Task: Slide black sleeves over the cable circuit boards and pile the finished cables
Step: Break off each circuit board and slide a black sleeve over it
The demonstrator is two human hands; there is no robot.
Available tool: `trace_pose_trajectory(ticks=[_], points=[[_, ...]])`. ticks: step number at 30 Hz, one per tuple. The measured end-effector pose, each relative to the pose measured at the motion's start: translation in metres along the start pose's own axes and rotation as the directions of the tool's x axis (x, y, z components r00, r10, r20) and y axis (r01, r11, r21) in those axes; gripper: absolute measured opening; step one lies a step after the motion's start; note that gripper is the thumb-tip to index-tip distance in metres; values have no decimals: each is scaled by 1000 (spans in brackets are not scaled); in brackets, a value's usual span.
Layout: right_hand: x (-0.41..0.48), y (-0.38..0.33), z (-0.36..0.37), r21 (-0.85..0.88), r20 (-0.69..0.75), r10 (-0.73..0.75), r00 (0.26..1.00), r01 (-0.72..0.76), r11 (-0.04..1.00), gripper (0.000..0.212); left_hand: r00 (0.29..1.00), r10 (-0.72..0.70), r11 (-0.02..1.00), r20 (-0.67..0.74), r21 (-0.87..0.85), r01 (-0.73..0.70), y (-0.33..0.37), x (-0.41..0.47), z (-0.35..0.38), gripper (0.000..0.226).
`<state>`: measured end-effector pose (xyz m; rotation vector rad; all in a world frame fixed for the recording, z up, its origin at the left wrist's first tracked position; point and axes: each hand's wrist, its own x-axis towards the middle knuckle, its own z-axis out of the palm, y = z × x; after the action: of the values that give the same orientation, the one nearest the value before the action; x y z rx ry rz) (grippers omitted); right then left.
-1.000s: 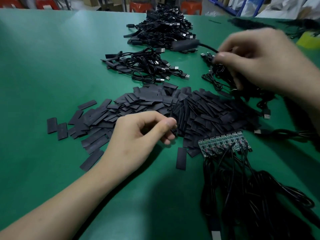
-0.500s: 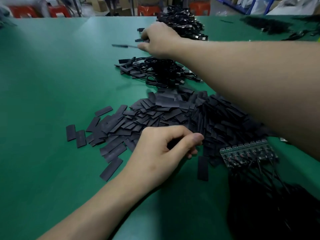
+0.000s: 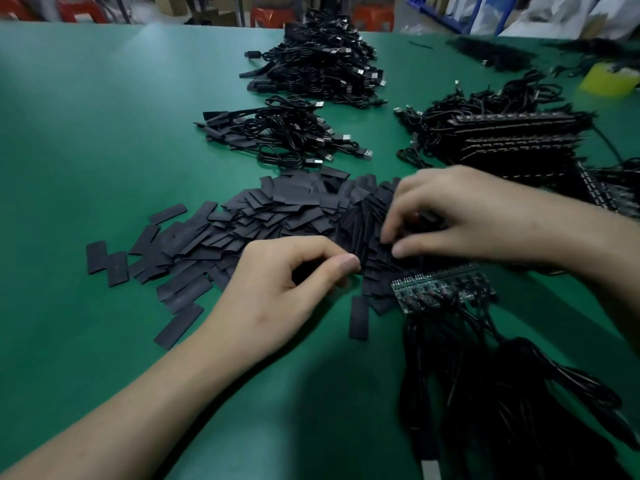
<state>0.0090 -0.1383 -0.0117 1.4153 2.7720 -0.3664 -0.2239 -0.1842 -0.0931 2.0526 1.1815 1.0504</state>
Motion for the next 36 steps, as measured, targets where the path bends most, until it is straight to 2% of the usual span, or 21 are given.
trace_pose_trajectory(ticks=[4,7,11,15,19,22,27,30,33,36], points=[[-30,8,22,-25,11,20,1000,-19,999,38,1000,23,999,-7,37,-23,3,-1,1,20],[-35,11,31,-16,-31,17,999,-18,1000,30,1000,21,999,-2,48,-21,5,-1,3,19],[-36,8,28,165,-86,43,995,-28,986,12,999,42,996,9,76,-43,9,-2,3,20],[-34,-3,22,430,-145,101,984,-30,903,12,998,53,995,40,81,-56,16,-4,6,20],[-28,-9,34,523,-258,167,952,-7,852,11,993,-50,999,104,-9,52,21,-7,10,25],[-29,-9,43,616,-309,230,923,10,788,10,976,-170,959,139,-205,196,22,-6,11,17],[-31,-14,50,628,-369,224,902,64,775,9,976,-168,942,140,-268,201,21,-5,16,18],[-32,-22,50,557,-412,202,888,70,828,11,979,-161,939,128,-286,192,20,-5,15,20],[-33,-23,47,509,-366,200,909,15,861,19,983,-166,949,78,-259,181,20,-5,15,17],[-34,-22,49,491,-347,196,917,0,871,11,975,-222,904,25,-370,215,23,-4,15,21]])
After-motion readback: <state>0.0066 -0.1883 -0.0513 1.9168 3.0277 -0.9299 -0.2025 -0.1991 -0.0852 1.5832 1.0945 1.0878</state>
